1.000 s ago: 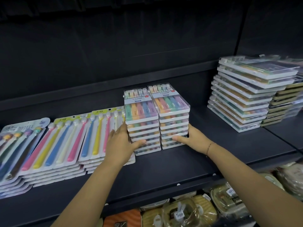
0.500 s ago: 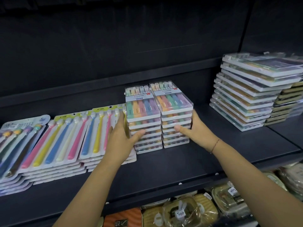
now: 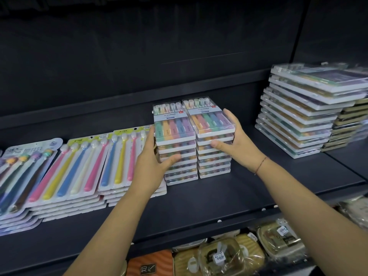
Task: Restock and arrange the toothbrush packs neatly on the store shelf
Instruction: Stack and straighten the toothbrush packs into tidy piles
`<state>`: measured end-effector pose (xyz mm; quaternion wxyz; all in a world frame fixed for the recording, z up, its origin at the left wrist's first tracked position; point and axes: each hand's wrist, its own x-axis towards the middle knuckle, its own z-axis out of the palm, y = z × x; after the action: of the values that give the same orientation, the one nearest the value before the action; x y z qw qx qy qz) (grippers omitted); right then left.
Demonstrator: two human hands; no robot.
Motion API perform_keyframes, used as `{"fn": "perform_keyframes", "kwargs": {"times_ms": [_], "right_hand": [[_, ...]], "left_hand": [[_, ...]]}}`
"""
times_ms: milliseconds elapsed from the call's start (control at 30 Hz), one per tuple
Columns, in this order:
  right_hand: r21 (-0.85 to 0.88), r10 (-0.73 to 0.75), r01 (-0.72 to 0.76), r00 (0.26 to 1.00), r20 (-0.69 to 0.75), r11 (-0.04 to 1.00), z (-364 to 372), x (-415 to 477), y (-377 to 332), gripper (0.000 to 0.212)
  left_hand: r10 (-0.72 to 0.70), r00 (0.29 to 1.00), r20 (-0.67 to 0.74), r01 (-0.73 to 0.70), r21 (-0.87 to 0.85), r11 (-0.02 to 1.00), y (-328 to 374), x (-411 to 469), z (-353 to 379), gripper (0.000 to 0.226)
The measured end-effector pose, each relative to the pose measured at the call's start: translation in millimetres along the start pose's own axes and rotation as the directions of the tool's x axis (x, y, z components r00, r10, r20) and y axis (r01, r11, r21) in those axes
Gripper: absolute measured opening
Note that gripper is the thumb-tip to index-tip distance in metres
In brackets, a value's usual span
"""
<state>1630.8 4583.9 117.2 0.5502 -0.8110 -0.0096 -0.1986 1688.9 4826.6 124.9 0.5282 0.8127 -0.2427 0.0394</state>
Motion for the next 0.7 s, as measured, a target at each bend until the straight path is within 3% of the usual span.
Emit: {"fn": "perform_keyframes", "kwargs": {"times_ms": [333,533,700], "right_hand": [[-0.039,0.011,-0.010,1.000,0.006,0.999,0,0,-2,0.104],[0.013,0.067,-0.067,0.998,0.020,0.998,2,-9,2,0.117],[0.008,0.104,-0.104,0.995,-0.003,0.995,8,-13,17,0.081]], "left_hand": [[-0.017,1.000,-0.021,0.018,0.040,0.999,1,0,2,0.088],[-0.054,0.998,0.024,0.050,0.153,0.987,2,-4,6,0.118],[-0.043,0.999,-0.014,0.045,0.282,0.958,-2,1,9,0.107]]}}
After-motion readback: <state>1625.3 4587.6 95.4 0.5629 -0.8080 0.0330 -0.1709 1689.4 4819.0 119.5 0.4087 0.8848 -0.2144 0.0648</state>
